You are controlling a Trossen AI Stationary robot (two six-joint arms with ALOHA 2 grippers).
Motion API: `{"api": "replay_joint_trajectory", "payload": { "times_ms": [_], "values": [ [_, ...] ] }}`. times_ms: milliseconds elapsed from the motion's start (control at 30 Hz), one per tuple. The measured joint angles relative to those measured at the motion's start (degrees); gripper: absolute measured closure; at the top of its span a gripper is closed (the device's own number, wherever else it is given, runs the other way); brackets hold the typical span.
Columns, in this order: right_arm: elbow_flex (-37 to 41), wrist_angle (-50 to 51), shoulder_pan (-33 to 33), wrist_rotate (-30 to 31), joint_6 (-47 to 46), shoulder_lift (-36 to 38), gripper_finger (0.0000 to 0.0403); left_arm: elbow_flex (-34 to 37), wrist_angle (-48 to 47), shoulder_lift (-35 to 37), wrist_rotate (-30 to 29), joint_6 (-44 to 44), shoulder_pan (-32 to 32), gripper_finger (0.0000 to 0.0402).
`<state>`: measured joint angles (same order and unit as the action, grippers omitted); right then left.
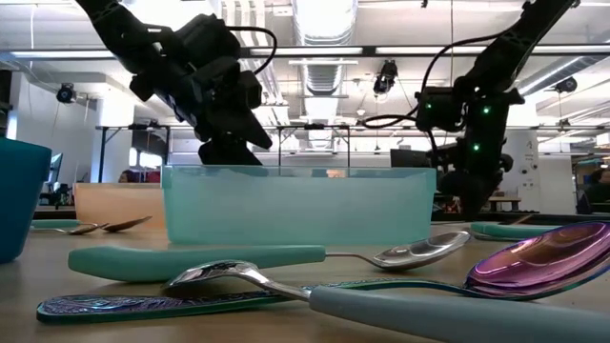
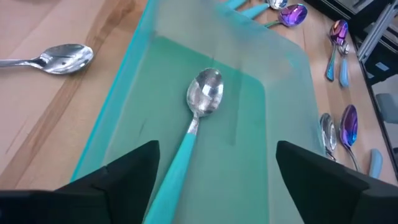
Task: Sort silverware by color (type)
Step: Put the iridescent spoon into the blue bin
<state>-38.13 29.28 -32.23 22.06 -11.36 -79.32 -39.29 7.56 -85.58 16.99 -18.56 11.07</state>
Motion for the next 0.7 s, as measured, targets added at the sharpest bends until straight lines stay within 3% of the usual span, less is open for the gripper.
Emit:
{"api": "replay_joint_trajectory", "payload": {
  "times_ms": [100,267,467,700],
  "values": [
    [0.0,0.0,-1.8,-0.7,0.4,-0.6,0.0282,0.0,0.0,0.0,0.0,0.0,0.0,0.0102],
    [-0.2,-0.3,-3.8,-7.3,2.0,-1.9,0.0283,-0.4,0.0,0.0,0.0,-0.6,0.0,0.0113],
    [-0.2,-0.8,-5.4,-9.0,4.1,-3.0,0.0295,-1.0,0.1,0.0,0.0,-0.6,0.0,0.0118],
    [-0.1,-1.1,-7.5,-13.9,4.7,-2.9,0.0369,-1.3,1.4,-0.9,0.0,-3.4,0.0,0.0119]
  ]
}}
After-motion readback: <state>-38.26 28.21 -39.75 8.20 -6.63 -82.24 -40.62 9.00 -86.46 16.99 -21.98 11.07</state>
